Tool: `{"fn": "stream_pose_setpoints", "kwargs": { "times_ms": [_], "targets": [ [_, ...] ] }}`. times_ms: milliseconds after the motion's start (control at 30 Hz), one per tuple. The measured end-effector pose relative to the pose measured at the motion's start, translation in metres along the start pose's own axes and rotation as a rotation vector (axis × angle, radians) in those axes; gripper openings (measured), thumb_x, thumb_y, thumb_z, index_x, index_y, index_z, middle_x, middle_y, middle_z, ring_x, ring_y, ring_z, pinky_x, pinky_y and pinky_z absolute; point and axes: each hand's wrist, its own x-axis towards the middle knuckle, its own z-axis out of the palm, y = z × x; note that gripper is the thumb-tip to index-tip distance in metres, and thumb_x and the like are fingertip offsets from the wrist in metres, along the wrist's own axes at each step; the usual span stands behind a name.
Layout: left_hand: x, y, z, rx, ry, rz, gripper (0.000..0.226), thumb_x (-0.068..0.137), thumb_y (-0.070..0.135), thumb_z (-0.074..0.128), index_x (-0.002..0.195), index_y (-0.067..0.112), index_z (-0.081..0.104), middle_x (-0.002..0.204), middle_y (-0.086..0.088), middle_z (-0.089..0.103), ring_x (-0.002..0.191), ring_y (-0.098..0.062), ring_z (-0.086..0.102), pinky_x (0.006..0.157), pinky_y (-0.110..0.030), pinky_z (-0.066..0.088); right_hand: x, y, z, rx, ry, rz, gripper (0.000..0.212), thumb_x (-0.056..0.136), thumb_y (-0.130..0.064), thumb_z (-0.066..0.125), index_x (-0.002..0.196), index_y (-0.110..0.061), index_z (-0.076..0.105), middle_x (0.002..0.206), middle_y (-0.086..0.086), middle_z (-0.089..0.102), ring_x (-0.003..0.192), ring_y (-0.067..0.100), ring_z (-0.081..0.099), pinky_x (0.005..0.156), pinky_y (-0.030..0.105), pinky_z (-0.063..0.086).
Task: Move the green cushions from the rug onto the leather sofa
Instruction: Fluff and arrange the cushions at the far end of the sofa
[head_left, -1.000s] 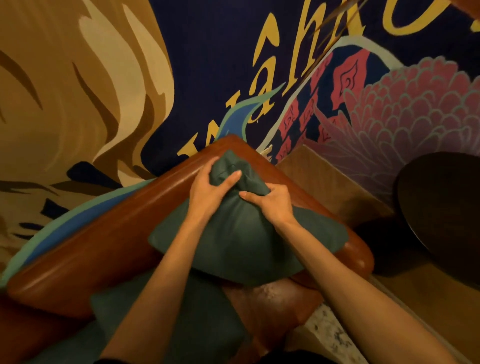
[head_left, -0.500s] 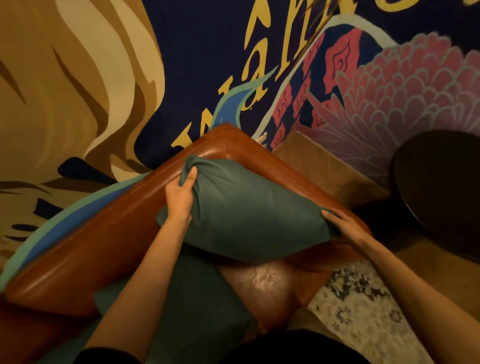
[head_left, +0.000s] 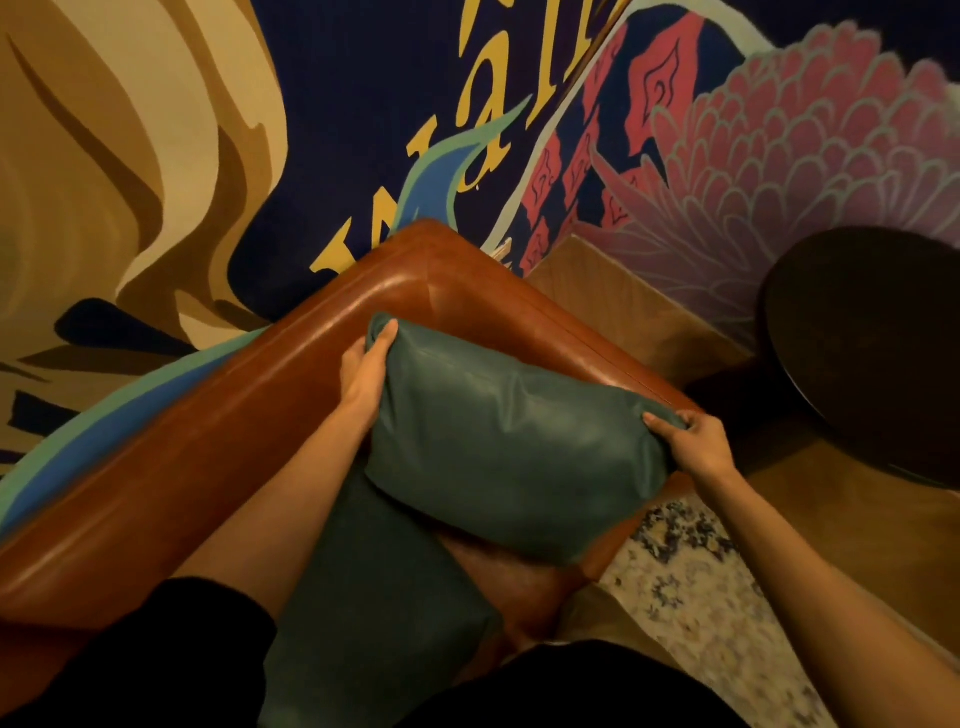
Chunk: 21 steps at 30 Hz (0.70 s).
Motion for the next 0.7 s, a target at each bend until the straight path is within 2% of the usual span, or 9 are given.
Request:
{"fn": "stream_pose_setpoints", "kwargs": {
  "times_ms": [67,133,233,333,433,533,567,633,700],
  "targets": [
    [0.012,-0.015,0.003,0.110,0.000,-0.005,0.054,0.067,0.066,0.069,0.105,0.028,0.070,0.107,0.001,0.072,0.102,-0.019,0.067,0.095,-0.043,0.052,-0.002,0.007,0.006,-0.003,-0.003,0.043,0.021,0.081,-0.027,0.076,0.073,-0.010,0.066,0.074,0.012,0.068,0.067,0.025,0.065,0.065,0.041,0.055],
    [0.020,-0.023,0.006,0.247,0.032,-0.003,0.050,0.083,0.053,0.062,0.119,0.020,0.064,0.119,-0.005,0.067,0.111,-0.025,0.062,0.100,-0.041,0.048,-0.001,0.012,0.015,-0.025,-0.019,0.072,0.023,0.082,-0.027,0.075,0.081,-0.005,0.069,0.074,0.010,0.069,0.065,0.021,0.065,0.062,0.035,0.056],
    [0.036,-0.028,0.013,0.440,0.059,-0.008,0.043,0.097,0.035,0.049,0.132,0.011,0.053,0.132,-0.013,0.057,0.121,-0.032,0.053,0.103,-0.034,0.041,0.005,0.020,0.033,-0.066,-0.045,0.102,0.029,0.080,-0.037,0.075,0.083,-0.008,0.069,0.079,0.009,0.073,0.074,0.025,0.070,0.070,0.042,0.059],
    [0.049,-0.033,0.015,0.580,0.033,-0.026,0.044,0.098,0.025,0.046,0.140,0.011,0.043,0.139,-0.017,0.050,0.126,-0.034,0.048,0.105,-0.033,0.037,0.013,0.043,0.049,-0.112,-0.078,0.157,0.030,0.080,-0.041,0.073,0.081,-0.012,0.067,0.083,0.012,0.073,0.078,0.028,0.069,0.075,0.046,0.058],
    [0.049,-0.046,0.008,0.606,-0.024,0.000,0.050,0.096,0.013,0.048,0.145,0.015,0.038,0.143,-0.011,0.047,0.130,-0.028,0.045,0.108,-0.026,0.031,0.008,0.060,0.060,-0.166,-0.122,0.228,0.030,0.083,-0.042,0.070,0.089,-0.014,0.063,0.094,0.013,0.071,0.084,0.029,0.067,0.079,0.047,0.057],
    [0.047,-0.053,-0.005,0.623,-0.034,0.103,0.047,0.092,0.012,0.058,0.139,0.013,0.048,0.135,-0.003,0.053,0.122,-0.018,0.051,0.105,-0.021,0.034,0.007,0.057,0.061,-0.256,-0.175,0.211,0.035,0.088,-0.043,0.063,0.103,-0.012,0.057,0.101,0.011,0.065,0.085,0.028,0.064,0.069,0.040,0.054],
    [0.048,-0.053,-0.009,0.606,-0.032,0.104,0.045,0.091,0.014,0.061,0.135,0.011,0.052,0.130,-0.001,0.055,0.117,-0.016,0.054,0.104,-0.024,0.039,0.008,0.054,0.058,-0.303,-0.205,0.209,0.035,0.089,-0.043,0.062,0.105,-0.013,0.055,0.102,0.009,0.063,0.085,0.027,0.063,0.068,0.038,0.054],
    [0.050,-0.052,-0.020,0.581,0.014,0.100,0.035,0.089,0.019,0.064,0.124,0.012,0.063,0.122,-0.006,0.065,0.107,-0.018,0.062,0.098,-0.037,0.051,0.015,0.049,0.053,-0.432,-0.235,0.172,0.038,0.088,-0.045,0.063,0.110,-0.015,0.057,0.106,0.006,0.060,0.094,0.027,0.061,0.079,0.040,0.054],
    [0.047,-0.054,-0.036,0.585,0.088,0.103,0.022,0.090,0.021,0.063,0.108,0.014,0.071,0.108,-0.007,0.071,0.097,-0.019,0.066,0.088,-0.040,0.056,0.017,0.043,0.053,-0.513,-0.237,0.104,0.041,0.086,-0.047,0.064,0.114,-0.017,0.058,0.116,0.008,0.059,0.101,0.026,0.060,0.088,0.042,0.052]
  ]
}}
